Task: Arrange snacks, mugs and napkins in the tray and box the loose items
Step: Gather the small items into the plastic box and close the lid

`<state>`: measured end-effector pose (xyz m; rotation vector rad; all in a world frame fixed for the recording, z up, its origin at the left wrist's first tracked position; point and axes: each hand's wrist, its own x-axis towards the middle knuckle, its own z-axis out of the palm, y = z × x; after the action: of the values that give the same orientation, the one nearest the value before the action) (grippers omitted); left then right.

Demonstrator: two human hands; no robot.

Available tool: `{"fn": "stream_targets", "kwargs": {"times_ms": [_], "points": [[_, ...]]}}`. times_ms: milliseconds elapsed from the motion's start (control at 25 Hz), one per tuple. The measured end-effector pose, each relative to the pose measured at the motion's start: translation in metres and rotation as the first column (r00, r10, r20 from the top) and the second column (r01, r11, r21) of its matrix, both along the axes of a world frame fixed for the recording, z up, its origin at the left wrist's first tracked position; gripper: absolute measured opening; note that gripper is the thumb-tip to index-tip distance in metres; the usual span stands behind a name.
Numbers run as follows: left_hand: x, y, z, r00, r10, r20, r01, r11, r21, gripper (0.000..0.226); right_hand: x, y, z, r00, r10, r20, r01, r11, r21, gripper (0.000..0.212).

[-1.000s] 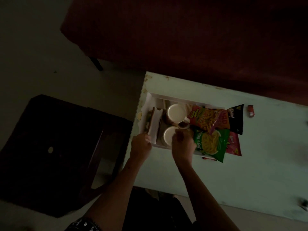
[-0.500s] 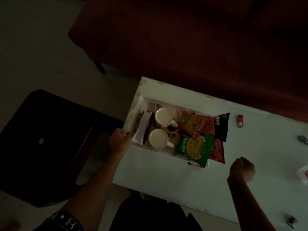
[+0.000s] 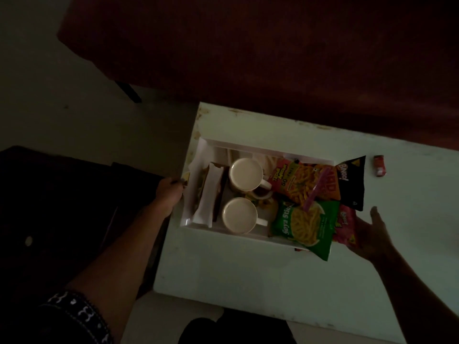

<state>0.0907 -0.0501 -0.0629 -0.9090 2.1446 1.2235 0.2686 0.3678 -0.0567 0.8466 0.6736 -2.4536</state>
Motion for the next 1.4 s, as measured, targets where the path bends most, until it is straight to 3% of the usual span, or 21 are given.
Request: {"fn": "stream_targets", "kwargs": {"times_ms": [160, 320, 400, 480, 760, 960, 1400], "points": [[-0.003, 0.001, -0.006, 0.999, 0.03, 0.044, -0.035, 0.993, 0.113, 0.036, -0.007, 0.001, -0.003, 0.996, 0.083, 0.016, -0.081, 0.991, -0.111, 0.119], [-0.006, -0.001, -0.006, 0.998, 0.061, 0.026, -0.064, 0.989, 0.134, 0.044, -0.011, 0.006, -0.014, 0.992, 0.029, 0.125, -0.035, 0.998, 0.049, 0.108], [-0.007, 0.0, -0.003, 0.998, 0.062, 0.031, -0.065, 0.99, 0.125, 0.045, -0.013, 0.008, -0.019, 0.975, 0.022, 0.222, -0.077, 0.967, 0.244, 0.105], [-0.005, 0.007, 0.002, 0.996, 0.09, 0.024, -0.092, 0.987, 0.133, 0.044, -0.015, 0.015, -0.016, 0.976, 0.013, 0.217, -0.085, 0.941, 0.327, 0.104], [0.012, 0.064, 0.029, 0.994, 0.111, -0.017, -0.106, 0.977, 0.184, 0.045, -0.011, 0.073, 0.015, 0.982, 0.046, 0.181, -0.108, 0.93, 0.352, 0.106], [0.04, 0.134, 0.043, 0.992, 0.086, -0.09, -0.074, 0.989, 0.13, 0.043, 0.013, 0.145, 0.031, 0.98, 0.075, 0.186, -0.138, 0.925, 0.353, 0.1], [0.082, 0.256, 0.019, 0.995, 0.081, -0.05, -0.071, 0.981, 0.181, 0.044, 0.064, 0.266, 0.028, 0.98, 0.111, 0.165, -0.161, 0.929, 0.334, 0.093]]}}
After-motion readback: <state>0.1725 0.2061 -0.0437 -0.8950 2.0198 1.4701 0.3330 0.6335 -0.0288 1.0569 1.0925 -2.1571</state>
